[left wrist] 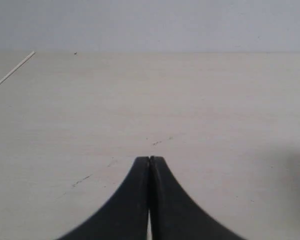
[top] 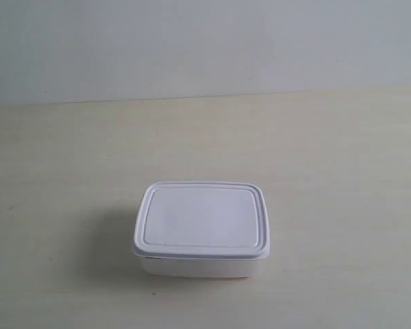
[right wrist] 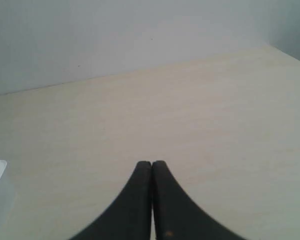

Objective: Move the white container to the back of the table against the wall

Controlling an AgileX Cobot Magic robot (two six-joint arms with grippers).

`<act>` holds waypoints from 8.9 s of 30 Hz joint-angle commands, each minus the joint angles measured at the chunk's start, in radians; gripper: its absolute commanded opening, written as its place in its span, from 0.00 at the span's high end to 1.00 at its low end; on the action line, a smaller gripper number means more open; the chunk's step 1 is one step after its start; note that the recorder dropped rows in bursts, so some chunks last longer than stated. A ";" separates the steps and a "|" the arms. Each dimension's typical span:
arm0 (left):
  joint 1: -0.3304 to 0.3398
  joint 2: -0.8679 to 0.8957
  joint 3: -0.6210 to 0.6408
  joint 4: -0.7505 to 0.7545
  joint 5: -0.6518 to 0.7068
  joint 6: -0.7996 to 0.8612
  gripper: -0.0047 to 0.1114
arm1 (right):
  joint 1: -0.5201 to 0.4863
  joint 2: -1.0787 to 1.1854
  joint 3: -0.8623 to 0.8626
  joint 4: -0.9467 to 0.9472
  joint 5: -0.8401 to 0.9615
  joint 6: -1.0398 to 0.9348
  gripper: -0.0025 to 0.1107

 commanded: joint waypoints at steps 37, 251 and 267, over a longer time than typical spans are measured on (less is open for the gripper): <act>0.003 -0.007 0.003 -0.108 -0.322 0.286 0.96 | 0.002 -0.005 0.005 -0.006 -0.185 -0.002 0.98; -0.722 1.890 -0.811 0.952 -0.580 -1.520 0.96 | 0.891 1.834 -0.891 -1.146 0.042 1.123 0.98; -0.722 1.890 -0.851 0.951 -0.562 -1.499 0.96 | 0.844 1.898 -0.945 -1.175 0.039 1.149 0.98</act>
